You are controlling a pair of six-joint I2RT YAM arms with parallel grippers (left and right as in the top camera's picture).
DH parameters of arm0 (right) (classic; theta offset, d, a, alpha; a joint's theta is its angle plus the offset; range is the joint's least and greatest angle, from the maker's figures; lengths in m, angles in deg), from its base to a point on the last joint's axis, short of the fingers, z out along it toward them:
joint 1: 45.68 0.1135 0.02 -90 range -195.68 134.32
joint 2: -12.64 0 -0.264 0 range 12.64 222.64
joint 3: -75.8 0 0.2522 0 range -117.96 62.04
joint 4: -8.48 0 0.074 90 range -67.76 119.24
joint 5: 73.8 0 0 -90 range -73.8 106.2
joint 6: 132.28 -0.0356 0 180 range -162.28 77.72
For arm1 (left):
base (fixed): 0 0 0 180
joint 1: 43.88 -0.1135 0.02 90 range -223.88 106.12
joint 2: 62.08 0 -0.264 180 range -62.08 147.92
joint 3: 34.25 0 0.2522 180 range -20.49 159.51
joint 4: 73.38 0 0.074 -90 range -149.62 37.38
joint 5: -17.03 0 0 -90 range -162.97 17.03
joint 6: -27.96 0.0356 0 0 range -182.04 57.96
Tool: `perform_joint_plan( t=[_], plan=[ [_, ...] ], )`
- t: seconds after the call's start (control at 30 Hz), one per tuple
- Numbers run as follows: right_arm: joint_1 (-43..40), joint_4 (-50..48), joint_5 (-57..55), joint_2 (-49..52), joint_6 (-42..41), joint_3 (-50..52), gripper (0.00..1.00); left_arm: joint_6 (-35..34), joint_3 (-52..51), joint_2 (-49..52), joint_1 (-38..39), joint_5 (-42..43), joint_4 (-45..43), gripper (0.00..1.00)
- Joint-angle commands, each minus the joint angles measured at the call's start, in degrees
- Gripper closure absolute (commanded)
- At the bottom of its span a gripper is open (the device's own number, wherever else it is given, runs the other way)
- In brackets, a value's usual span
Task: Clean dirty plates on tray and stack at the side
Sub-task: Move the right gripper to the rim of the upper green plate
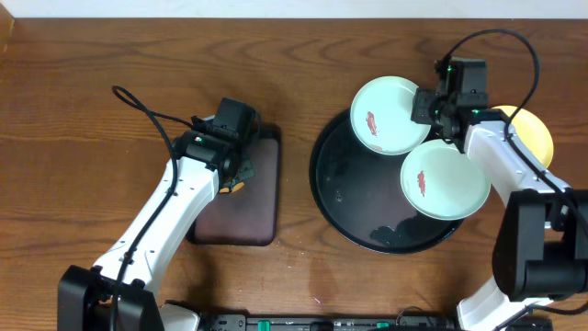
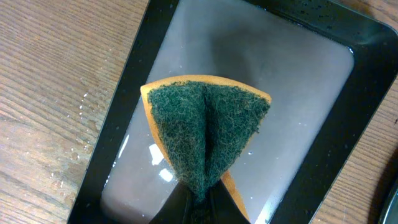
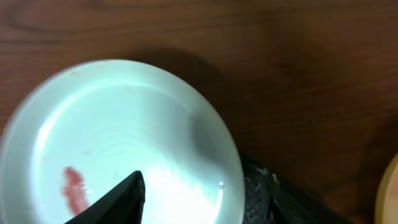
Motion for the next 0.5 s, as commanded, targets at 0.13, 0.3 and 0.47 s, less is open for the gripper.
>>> perform_joint_plan(
  t=[0.13, 0.3, 0.47],
  plan=[
    [0.3, 1.6, -9.5, 1.7, 0.7, 0.0, 0.44, 1.0, -0.4, 0.2, -0.2, -0.1, 0.2, 0.92],
    [0.3, 2.9, -9.5, 3.6, 2.2, 0.0, 0.44, 1.0, -0.4, 0.2, -0.2, -0.1, 0.2, 0.92],
    [0.3, 2.8, -9.1, 5.4, 2.2, 0.0, 0.40, 1.0, -0.4, 0.2, -0.2, -0.1, 0.2, 0.92]
  ],
)
